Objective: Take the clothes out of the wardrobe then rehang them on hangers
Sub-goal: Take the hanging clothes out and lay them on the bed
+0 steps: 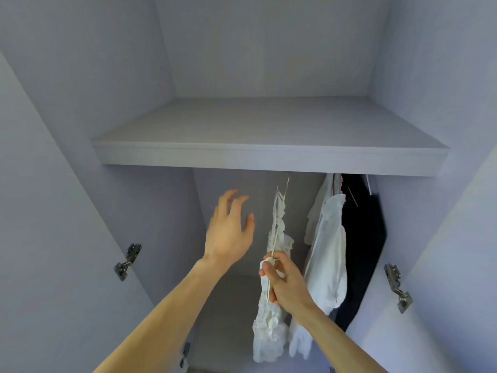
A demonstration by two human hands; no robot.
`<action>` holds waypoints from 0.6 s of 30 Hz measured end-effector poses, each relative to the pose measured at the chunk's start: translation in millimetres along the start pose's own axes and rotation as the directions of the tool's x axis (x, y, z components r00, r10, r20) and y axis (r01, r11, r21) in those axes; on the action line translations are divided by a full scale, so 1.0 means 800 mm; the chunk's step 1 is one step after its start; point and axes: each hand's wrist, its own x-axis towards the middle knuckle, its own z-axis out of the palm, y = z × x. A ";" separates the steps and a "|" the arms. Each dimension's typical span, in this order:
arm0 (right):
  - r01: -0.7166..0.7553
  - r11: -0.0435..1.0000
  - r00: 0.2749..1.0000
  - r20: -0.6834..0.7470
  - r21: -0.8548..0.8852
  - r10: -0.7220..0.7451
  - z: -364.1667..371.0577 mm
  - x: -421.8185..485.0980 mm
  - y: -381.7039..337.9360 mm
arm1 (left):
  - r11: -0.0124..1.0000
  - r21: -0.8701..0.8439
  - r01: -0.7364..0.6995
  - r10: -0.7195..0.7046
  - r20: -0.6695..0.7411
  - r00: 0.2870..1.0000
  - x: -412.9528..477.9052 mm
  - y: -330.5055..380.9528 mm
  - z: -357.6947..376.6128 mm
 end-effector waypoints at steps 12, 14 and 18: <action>0.067 0.990 0.943 0.331 -0.127 -0.021 0.095 -0.121 0.027 | 0.634 -0.359 0.685 -0.425 0.578 0.697 -0.117 -0.025 -0.056; 0.100 0.976 0.901 0.434 -0.192 -0.007 0.098 -0.126 0.016 | 0.617 -0.381 0.689 -0.446 0.552 0.705 -0.138 -0.037 -0.080; 0.134 0.980 0.911 0.408 -0.146 -0.063 0.093 -0.114 -0.003 | 0.594 -0.391 0.703 -0.513 0.489 0.705 -0.190 -0.060 -0.148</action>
